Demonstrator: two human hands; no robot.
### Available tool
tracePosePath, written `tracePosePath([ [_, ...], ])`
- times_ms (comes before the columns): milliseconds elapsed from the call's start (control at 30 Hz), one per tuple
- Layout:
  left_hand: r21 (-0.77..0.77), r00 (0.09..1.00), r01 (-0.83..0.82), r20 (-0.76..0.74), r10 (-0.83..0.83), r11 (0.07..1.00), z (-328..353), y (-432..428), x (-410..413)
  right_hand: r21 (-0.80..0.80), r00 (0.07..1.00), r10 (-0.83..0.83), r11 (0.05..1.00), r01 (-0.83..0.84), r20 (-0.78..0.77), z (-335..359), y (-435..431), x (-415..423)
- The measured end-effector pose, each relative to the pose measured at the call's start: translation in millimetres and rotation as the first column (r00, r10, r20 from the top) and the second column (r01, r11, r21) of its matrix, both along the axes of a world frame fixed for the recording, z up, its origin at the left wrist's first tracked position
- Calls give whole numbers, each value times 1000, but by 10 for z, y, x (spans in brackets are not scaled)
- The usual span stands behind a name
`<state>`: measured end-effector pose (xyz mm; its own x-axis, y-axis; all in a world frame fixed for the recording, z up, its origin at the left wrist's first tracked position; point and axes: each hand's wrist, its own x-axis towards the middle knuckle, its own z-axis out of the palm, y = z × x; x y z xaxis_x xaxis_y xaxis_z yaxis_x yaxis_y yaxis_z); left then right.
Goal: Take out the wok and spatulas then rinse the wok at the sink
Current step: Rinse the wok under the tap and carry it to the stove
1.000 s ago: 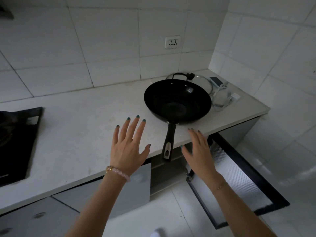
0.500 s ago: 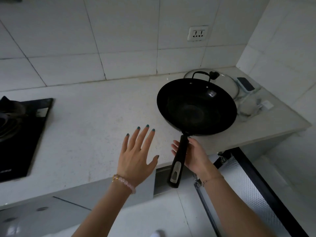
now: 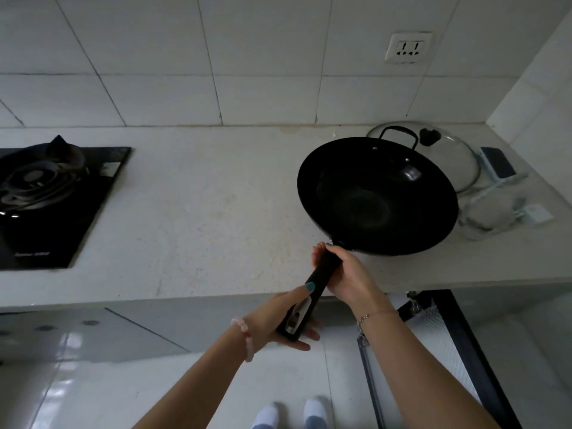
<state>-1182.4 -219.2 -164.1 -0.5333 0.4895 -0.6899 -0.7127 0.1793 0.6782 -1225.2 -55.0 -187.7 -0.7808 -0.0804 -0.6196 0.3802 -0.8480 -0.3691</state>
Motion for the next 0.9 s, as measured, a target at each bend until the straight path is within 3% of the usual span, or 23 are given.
tracePosePath([
  [367, 110, 986, 23, 160, -40, 994, -13, 283, -72, -21, 994, 60, 998, -58, 91, -48, 114, -157],
  [900, 106, 994, -71, 87, 61, 992, -123, 787, 54, 14, 986, 139, 990, -140, 88, -5, 332, -65],
])
